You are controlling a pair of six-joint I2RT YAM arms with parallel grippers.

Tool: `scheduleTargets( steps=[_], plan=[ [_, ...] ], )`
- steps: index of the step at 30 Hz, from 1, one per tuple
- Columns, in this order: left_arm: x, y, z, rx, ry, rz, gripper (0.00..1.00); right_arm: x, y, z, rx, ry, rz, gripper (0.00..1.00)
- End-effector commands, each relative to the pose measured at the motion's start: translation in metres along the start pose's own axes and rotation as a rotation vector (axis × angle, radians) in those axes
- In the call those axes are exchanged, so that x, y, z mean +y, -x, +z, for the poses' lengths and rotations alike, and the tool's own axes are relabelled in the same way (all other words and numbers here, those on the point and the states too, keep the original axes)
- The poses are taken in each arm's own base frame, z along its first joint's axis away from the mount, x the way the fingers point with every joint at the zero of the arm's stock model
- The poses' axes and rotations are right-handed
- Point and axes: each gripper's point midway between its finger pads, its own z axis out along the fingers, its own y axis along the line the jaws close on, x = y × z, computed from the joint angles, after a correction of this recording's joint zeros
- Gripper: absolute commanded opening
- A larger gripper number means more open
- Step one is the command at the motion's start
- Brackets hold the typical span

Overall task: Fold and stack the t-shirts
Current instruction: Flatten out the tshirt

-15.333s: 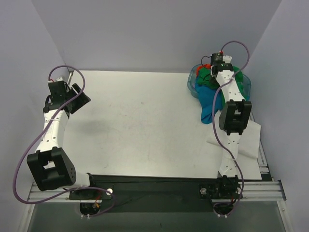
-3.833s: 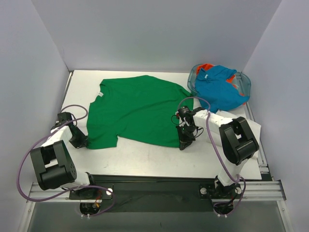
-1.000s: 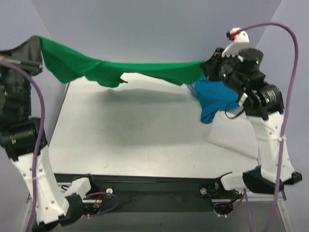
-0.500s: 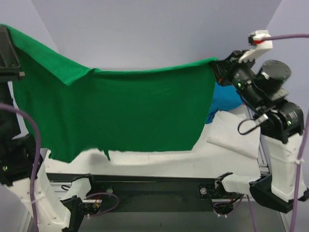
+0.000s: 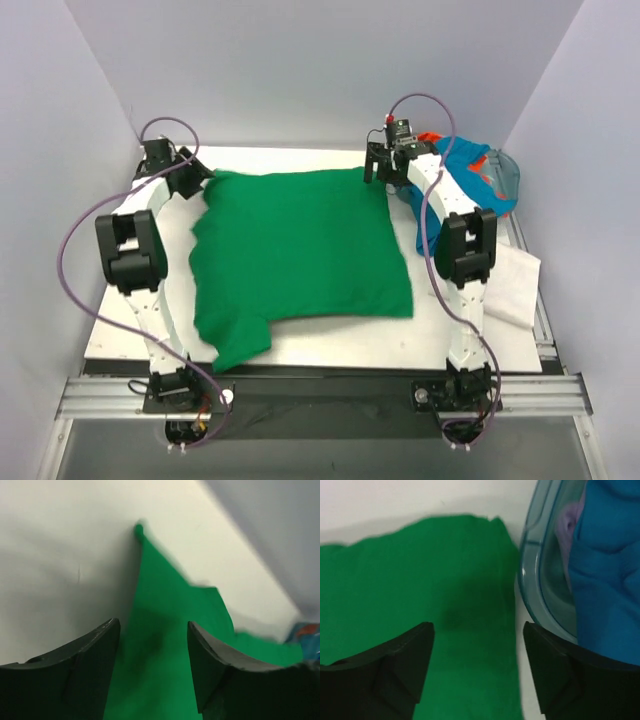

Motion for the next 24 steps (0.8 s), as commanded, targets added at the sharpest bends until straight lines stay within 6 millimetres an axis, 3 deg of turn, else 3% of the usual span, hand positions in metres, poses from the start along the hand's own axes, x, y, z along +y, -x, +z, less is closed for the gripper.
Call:
scheduleTargets(
  steps=[1,3,5,7,8,9,10,11,12,15,16,17,18,24],
  plan=[
    [-0.072,0.025,-0.049,-0.058,-0.153,0.124,0.68,0.003,0.031,-0.043,-0.061,0.043,0.034,0.80],
    [-0.066,0.006,-0.056,-0.004,-0.145,0.131,0.68,0.006,0.017,-0.046,-0.024,0.064,0.018,0.84],
    [-0.049,-0.018,-0.061,0.051,-0.103,0.115,0.69,0.009,0.004,-0.053,0.002,0.084,0.007,0.86],
    [-0.053,-0.030,-0.078,0.062,-0.111,0.116,0.69,0.012,-0.002,-0.065,0.008,0.109,-0.002,0.86],
    [-0.038,-0.051,-0.079,0.098,-0.084,0.101,0.69,0.017,-0.008,-0.069,0.017,0.125,-0.011,0.86],
    [-0.043,-0.054,-0.089,0.092,-0.096,0.090,0.69,0.017,-0.024,-0.067,0.054,0.130,-0.017,0.86],
    [-0.045,-0.067,-0.091,0.111,-0.102,0.094,0.70,0.021,-0.027,-0.076,0.053,0.142,-0.025,0.86],
    [-0.034,-0.085,-0.091,0.140,-0.079,0.088,0.70,0.028,-0.036,-0.079,0.066,0.151,-0.036,0.86],
    [-0.035,-0.092,-0.095,0.145,-0.078,0.079,0.70,0.027,-0.057,-0.076,0.109,0.149,-0.045,0.86],
    [-0.028,-0.127,-0.094,0.215,-0.078,0.056,0.70,0.035,-0.083,-0.082,0.147,0.164,-0.063,0.86],
    [-0.025,-0.130,-0.094,0.221,-0.071,0.054,0.70,0.030,-0.101,-0.081,0.186,0.154,-0.061,0.86],
    [-0.034,-0.149,-0.094,0.252,-0.085,0.074,0.70,0.032,-0.109,-0.082,0.202,0.156,-0.061,0.85],
    [-0.030,-0.159,-0.093,0.276,-0.076,0.071,0.70,0.032,-0.120,-0.082,0.223,0.153,-0.056,0.85],
    [0.002,-0.201,-0.092,0.398,0.027,0.045,0.70,0.020,-0.169,-0.082,0.311,0.119,-0.045,0.84]
  ],
)
